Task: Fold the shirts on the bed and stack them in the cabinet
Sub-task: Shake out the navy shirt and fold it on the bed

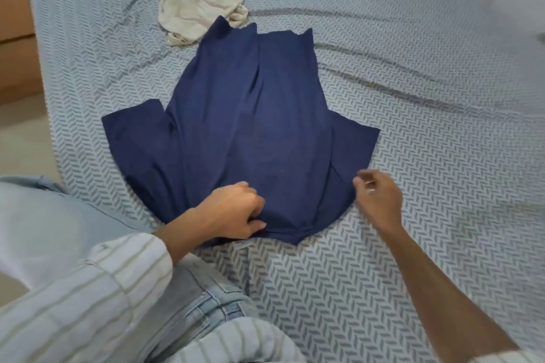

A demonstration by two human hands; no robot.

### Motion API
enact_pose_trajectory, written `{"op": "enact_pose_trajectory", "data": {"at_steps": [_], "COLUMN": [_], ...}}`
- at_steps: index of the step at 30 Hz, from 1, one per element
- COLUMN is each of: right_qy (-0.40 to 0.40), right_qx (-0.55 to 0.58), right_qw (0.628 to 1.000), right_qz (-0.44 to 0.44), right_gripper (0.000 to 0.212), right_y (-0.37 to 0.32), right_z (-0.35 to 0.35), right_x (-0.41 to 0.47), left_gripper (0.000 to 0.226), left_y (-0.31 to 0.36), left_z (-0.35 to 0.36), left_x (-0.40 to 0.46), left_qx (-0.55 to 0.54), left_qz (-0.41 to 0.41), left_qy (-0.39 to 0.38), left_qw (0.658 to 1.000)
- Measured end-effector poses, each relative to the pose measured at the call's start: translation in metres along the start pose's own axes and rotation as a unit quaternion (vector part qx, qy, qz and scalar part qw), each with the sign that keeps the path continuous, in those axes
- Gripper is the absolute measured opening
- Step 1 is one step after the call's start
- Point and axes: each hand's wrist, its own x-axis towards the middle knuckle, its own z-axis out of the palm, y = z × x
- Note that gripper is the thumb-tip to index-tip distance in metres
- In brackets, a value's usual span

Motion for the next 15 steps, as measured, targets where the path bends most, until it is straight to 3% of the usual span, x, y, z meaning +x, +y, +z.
{"op": "enact_pose_trajectory", "data": {"at_steps": [2, 4, 7, 12, 14, 15], "right_qy": [-0.008, -0.007, -0.024, -0.045, -0.007, 0.023], "right_qx": [0.015, 0.042, 0.048, 0.047, 0.172, 0.269], "right_qw": [0.990, 0.975, 0.975, 0.969, 0.950, 0.921], "right_qz": [0.142, 0.219, 0.218, 0.240, 0.259, 0.282], "right_gripper": [0.027, 0.038, 0.036, 0.022, 0.011, 0.010], "right_y": [0.006, 0.010, -0.001, -0.011, -0.007, -0.005], "right_z": [-0.002, -0.003, 0.001, 0.005, 0.001, -0.007], "right_x": [0.034, 0.064, 0.093, 0.113, 0.114, 0.112], "left_gripper": [0.029, 0.034, 0.041, 0.018, 0.019, 0.019], "left_y": [0.022, 0.050, 0.082, 0.092, 0.088, 0.086], "left_z": [0.006, 0.016, 0.031, 0.041, 0.039, 0.038], "left_x": [0.020, 0.041, 0.058, 0.059, 0.059, 0.060], "left_qx": [-0.065, -0.093, -0.029, 0.033, 0.010, -0.007], "left_qz": [0.019, 0.032, 0.048, 0.080, 0.078, 0.081], "left_qy": [0.009, -0.007, -0.011, 0.002, -0.009, -0.014], "left_qw": [0.998, 0.995, 0.998, 0.996, 0.997, 0.997]}}
